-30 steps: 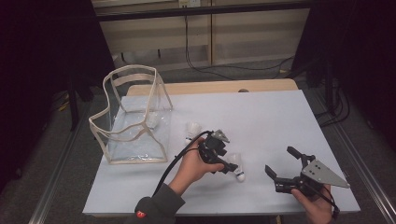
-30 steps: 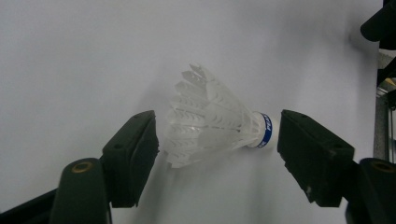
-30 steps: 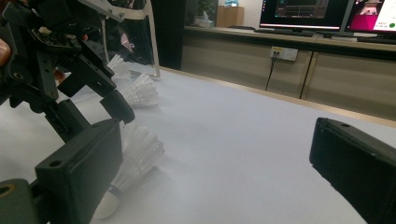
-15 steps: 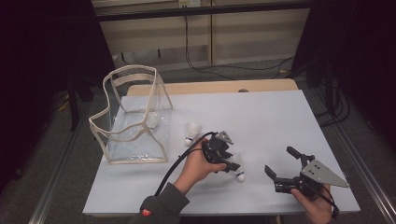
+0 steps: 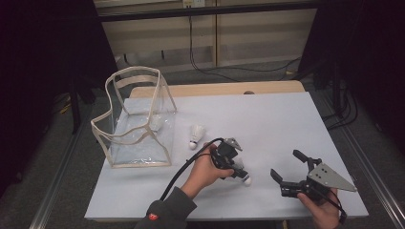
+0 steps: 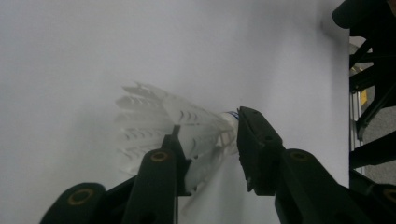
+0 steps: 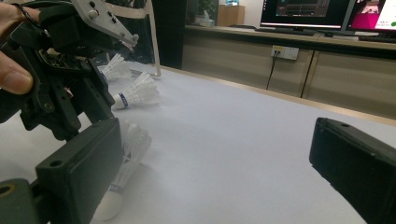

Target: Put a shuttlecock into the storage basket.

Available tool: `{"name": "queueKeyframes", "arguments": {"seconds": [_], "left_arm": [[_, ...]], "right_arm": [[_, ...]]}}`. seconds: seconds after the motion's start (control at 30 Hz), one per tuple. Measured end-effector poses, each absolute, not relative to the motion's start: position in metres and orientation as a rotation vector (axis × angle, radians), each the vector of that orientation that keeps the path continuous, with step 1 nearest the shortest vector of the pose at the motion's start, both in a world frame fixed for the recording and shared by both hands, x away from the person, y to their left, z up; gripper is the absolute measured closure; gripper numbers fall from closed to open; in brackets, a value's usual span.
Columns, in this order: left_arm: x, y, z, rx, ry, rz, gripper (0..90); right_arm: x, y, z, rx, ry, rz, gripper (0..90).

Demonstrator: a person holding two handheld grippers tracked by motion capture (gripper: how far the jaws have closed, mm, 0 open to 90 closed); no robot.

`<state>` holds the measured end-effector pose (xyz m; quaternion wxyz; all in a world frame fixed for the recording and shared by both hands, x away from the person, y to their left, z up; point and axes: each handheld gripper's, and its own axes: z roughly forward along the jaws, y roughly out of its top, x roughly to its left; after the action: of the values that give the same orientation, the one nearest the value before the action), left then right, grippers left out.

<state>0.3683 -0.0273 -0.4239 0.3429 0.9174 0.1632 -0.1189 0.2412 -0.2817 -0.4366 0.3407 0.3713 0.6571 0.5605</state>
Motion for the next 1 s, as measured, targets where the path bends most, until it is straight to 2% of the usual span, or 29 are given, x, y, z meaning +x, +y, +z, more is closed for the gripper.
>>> {"name": "queueKeyframes", "arguments": {"seconds": [0.23,0.47,1.0], "left_arm": [[0.365,-0.027,-0.421,2.371,0.457,-0.38,85.5],[0.361,-0.027,-0.416,2.357,0.486,-0.411,86.8],[0.367,-0.011,-0.397,2.365,0.498,-0.379,87.0]], "right_arm": [[0.241,-0.282,-0.436,0.972,1.707,1.456,2.6],[0.241,-0.282,-0.436,0.97,1.707,1.459,2.5],[0.241,-0.282,-0.436,0.967,1.705,1.456,2.5]]}}
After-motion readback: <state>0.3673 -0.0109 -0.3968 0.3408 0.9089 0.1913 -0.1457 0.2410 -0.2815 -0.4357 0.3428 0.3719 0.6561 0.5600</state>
